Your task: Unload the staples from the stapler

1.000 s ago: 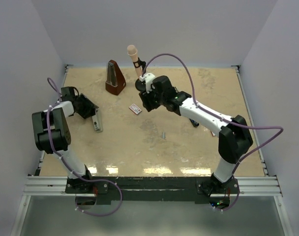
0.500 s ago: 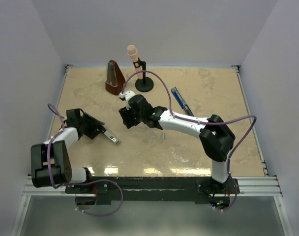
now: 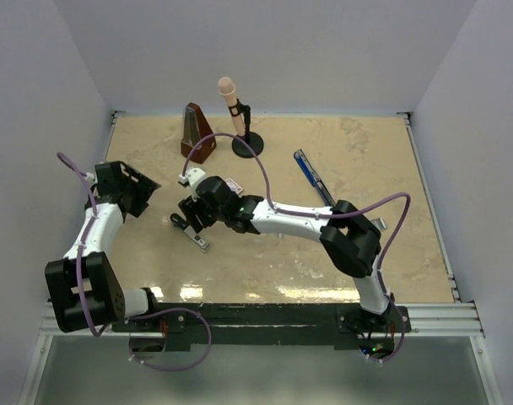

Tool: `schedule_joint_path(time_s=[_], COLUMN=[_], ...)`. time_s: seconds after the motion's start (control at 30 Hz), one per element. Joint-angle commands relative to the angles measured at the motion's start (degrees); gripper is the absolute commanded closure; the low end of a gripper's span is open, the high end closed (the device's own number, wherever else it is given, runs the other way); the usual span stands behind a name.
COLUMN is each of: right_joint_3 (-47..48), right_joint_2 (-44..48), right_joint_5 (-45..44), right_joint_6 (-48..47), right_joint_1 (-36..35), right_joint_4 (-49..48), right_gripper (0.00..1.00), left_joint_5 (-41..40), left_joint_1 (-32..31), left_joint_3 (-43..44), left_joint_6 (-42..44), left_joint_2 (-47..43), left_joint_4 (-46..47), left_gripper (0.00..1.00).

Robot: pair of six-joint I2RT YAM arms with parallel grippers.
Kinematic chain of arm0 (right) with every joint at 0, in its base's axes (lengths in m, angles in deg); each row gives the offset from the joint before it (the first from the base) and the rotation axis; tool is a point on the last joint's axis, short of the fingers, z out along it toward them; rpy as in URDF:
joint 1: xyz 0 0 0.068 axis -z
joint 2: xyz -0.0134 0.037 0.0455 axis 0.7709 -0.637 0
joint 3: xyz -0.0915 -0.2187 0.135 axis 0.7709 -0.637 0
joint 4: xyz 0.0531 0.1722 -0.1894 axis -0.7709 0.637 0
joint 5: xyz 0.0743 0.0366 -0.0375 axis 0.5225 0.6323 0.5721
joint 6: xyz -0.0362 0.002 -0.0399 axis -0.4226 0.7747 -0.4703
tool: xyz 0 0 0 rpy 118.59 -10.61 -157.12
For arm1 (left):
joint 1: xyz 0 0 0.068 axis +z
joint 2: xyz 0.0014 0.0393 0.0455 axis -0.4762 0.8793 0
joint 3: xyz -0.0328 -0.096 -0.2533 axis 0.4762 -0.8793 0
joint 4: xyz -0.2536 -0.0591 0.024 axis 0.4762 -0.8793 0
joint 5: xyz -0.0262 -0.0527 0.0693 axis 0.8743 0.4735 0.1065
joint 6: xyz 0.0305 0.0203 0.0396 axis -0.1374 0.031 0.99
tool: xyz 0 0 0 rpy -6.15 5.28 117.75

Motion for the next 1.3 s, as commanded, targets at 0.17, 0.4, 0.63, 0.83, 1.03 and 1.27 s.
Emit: schedule_joint_path(time_s=[0.17, 0.4, 0.63, 0.83, 1.03, 1.27], right_joint_3=[9.6, 13.8, 16.4, 17.1, 16.3, 14.1], right_joint_2=[-6.6, -11.0, -13.8, -14.9, -14.6, -13.0], right_joint_5=[-4.4, -5.5, -5.5, -6.2, -7.0, -9.1], right_joint_6=[-2.8, -4.5, -5.0, -5.7, -6.4, -6.3], right_joint_1=[-2.4, -3.1, -3.5, -3.7, -3.8, -3.7], right_joint_4=[0.1, 2.6, 3.3, 3.7, 3.5, 2.8], right_gripper=[0.33, 0.33, 0.38, 0.47, 0.71, 0.94], left_joint_5=[5.1, 9.6, 10.7, 13.5, 16.7, 18.3], left_joint_1=[9.7, 10.0, 10.1, 10.1, 10.1, 10.1], left_joint_3=[0.3, -1.8, -2.4, -2.8, -3.9, -3.9], left_joint_6=[11.8, 13.2, 13.1, 13.4, 14.4, 15.8], left_joint_2=[0.5, 2.3, 2.5, 2.9, 0.8, 0.9], left_joint_4=[0.8, 2.6, 3.2, 4.1, 6.3, 6.3], left_gripper=[0.28, 0.29, 0.3, 0.31, 0.34, 0.34])
